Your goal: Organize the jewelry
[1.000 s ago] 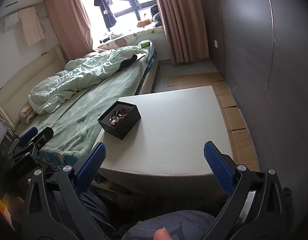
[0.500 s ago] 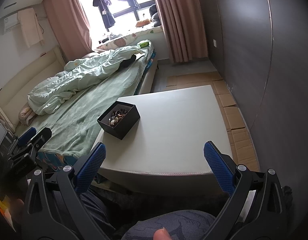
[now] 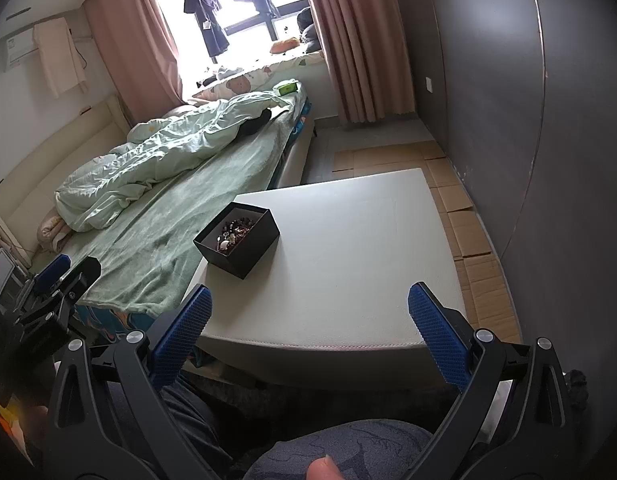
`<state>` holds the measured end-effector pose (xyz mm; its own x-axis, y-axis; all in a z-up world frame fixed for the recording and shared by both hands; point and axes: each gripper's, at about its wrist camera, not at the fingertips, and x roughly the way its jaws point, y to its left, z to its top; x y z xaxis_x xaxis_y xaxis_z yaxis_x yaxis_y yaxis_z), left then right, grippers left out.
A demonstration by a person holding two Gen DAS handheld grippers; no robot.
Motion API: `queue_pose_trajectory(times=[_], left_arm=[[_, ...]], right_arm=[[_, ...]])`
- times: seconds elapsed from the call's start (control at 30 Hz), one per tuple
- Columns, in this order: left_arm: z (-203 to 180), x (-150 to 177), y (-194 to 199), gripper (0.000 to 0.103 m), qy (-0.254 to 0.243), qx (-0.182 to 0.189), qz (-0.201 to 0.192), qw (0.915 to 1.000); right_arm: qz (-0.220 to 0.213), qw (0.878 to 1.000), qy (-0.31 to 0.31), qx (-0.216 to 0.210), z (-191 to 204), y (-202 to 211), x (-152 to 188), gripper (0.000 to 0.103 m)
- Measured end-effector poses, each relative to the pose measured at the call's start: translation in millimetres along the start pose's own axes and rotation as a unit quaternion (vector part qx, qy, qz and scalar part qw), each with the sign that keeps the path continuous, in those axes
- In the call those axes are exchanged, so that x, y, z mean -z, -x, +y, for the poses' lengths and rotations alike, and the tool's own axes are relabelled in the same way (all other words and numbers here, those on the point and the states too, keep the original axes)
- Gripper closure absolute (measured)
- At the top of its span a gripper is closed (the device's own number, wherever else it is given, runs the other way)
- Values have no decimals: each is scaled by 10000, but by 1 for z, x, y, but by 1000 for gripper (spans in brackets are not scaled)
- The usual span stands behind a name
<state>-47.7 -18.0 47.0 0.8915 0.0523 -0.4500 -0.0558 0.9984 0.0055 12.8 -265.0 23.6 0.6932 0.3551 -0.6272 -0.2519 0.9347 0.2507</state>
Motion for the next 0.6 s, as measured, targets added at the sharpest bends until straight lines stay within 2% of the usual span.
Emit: queue_pose_trajectory(times=[0.6], left_arm=[[3, 0, 2, 9, -15, 29, 22, 10000]], right_arm=[[30, 10000, 20, 70, 1, -1, 2, 5]])
